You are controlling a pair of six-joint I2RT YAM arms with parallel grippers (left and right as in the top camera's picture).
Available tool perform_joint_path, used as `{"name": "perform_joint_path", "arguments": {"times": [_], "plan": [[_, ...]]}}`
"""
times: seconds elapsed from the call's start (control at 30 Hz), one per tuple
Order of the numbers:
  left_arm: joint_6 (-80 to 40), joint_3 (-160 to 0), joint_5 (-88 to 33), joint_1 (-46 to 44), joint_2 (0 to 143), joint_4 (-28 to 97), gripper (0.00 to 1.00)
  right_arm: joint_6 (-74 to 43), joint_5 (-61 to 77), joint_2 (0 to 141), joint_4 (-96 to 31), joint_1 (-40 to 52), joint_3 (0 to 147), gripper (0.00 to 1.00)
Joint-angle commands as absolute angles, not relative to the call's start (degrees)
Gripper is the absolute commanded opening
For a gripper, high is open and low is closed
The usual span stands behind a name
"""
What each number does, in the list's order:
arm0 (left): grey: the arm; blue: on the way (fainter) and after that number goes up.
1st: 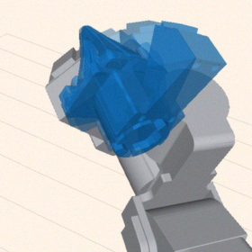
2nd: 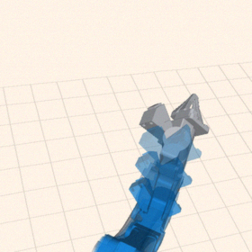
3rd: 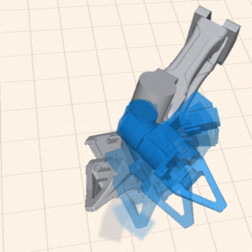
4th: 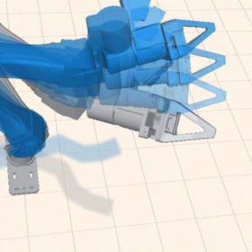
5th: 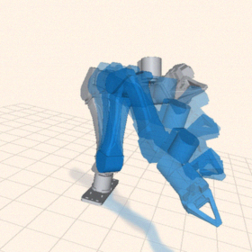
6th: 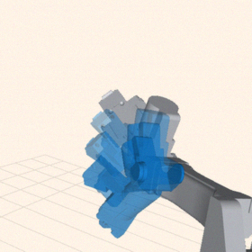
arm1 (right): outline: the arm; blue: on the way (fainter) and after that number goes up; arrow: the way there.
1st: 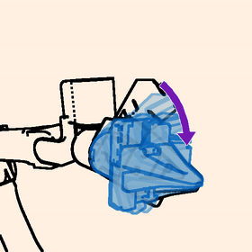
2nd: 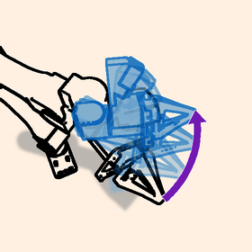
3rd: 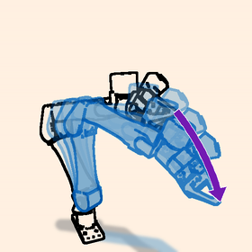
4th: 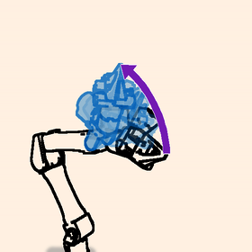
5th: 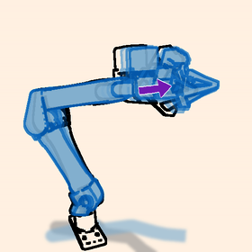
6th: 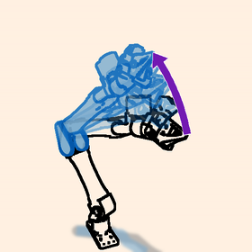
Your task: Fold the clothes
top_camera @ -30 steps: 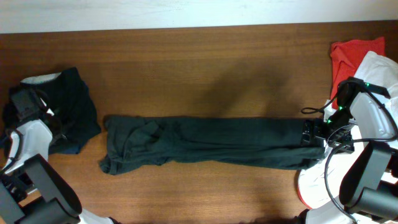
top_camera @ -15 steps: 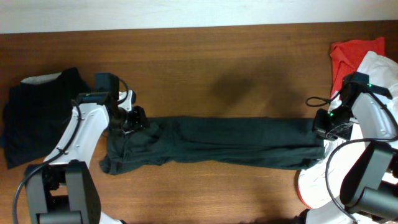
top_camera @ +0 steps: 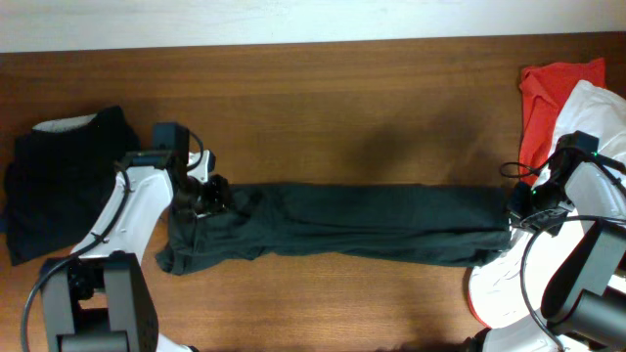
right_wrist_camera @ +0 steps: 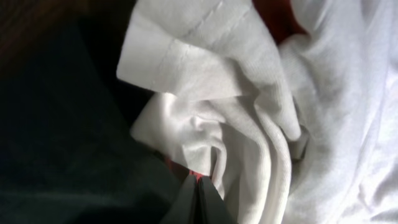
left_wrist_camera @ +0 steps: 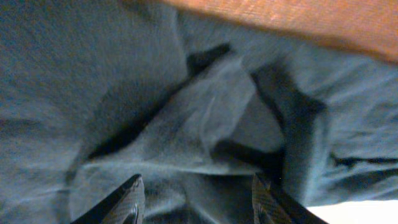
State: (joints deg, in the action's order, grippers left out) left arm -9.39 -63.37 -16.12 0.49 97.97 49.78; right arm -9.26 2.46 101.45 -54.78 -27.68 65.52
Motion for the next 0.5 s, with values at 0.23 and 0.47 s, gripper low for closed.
{"name": "perform_joint_path", "arguments": {"times": [0.23,0.47], "plan": [[-9.8,-49.1,-12.4,0.6,97.1,35.7,0.56,-8.8,7.5,101.6,-48.3,-27.1,55.4,0.10],[-14.4,-47.9,-9.3,6.2,97.2,20.0,0.59,-9.5,8.4,101.6,-30.4,-16.9,53.7,0.21]]}}
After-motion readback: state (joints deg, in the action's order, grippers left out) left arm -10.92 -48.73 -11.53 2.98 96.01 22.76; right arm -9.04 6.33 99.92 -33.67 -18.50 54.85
